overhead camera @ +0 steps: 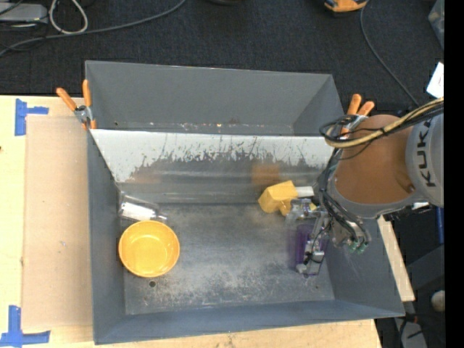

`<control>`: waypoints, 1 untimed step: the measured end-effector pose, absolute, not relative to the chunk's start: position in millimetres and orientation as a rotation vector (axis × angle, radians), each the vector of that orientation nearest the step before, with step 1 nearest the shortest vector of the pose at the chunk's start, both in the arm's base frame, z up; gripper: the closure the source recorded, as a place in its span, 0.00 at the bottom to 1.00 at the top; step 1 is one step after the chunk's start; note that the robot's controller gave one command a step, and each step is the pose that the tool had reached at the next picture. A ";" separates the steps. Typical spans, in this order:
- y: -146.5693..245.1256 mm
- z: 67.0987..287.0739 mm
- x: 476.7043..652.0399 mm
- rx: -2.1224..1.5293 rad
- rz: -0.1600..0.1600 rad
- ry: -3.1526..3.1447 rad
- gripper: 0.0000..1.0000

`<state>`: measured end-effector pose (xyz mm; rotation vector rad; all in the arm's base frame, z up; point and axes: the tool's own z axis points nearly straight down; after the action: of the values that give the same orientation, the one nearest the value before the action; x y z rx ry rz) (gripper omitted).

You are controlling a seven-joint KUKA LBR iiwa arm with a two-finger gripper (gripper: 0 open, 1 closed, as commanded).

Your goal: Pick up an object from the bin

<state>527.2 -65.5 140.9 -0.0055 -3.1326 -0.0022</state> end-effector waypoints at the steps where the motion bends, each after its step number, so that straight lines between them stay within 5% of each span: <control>1: -65.2 145.3 528.9 -0.001 -0.001 -3.140 0.00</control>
Offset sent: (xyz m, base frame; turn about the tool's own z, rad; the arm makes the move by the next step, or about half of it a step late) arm 0.0410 -0.0441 -0.0709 -0.4991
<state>528.9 -65.2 145.3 -0.0010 -3.1397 -0.0012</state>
